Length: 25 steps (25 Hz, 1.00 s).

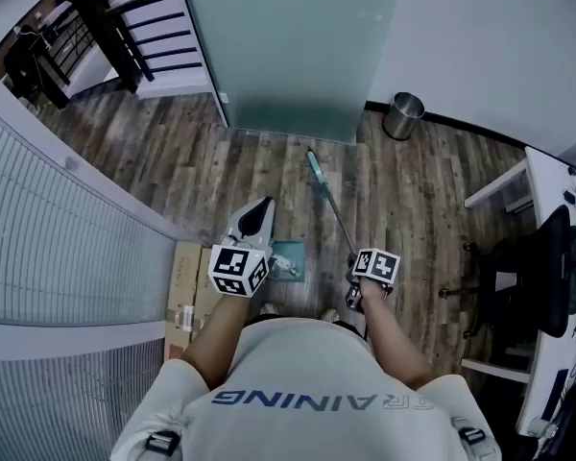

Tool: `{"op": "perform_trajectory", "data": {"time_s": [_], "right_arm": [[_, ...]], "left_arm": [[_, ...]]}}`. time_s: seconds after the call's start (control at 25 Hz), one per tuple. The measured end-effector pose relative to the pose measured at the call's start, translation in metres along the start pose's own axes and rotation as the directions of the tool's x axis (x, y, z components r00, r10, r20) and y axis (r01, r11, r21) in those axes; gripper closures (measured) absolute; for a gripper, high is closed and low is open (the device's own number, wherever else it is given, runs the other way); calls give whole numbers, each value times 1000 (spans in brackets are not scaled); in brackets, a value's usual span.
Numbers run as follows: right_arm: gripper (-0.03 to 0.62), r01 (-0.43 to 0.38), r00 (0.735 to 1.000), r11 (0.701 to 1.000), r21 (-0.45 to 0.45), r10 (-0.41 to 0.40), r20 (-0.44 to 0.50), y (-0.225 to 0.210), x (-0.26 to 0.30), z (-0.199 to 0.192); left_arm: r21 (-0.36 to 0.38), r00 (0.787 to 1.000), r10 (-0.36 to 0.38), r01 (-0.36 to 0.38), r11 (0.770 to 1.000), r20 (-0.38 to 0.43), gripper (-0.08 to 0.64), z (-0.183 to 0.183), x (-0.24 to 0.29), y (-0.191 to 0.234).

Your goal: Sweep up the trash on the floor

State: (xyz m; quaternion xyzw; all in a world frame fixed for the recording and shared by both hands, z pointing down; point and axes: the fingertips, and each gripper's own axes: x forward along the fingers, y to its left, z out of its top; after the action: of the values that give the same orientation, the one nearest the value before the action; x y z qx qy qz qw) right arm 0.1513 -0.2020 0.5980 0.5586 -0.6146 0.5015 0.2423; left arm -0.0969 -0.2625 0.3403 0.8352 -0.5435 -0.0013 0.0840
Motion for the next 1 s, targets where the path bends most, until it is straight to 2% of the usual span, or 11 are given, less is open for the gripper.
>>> {"op": "perform_trajectory", "data": {"time_s": [0.28, 1.0], "right_arm": [[486, 22, 1000, 999, -36, -23, -20, 0, 8, 10], [486, 12, 1000, 999, -39, -13, -21, 7, 16, 13]], "left_arm": [[34, 998, -3, 1, 999, 60, 558, 28, 4, -9], [35, 998, 8, -11, 999, 65, 558, 27, -3, -6]]}}
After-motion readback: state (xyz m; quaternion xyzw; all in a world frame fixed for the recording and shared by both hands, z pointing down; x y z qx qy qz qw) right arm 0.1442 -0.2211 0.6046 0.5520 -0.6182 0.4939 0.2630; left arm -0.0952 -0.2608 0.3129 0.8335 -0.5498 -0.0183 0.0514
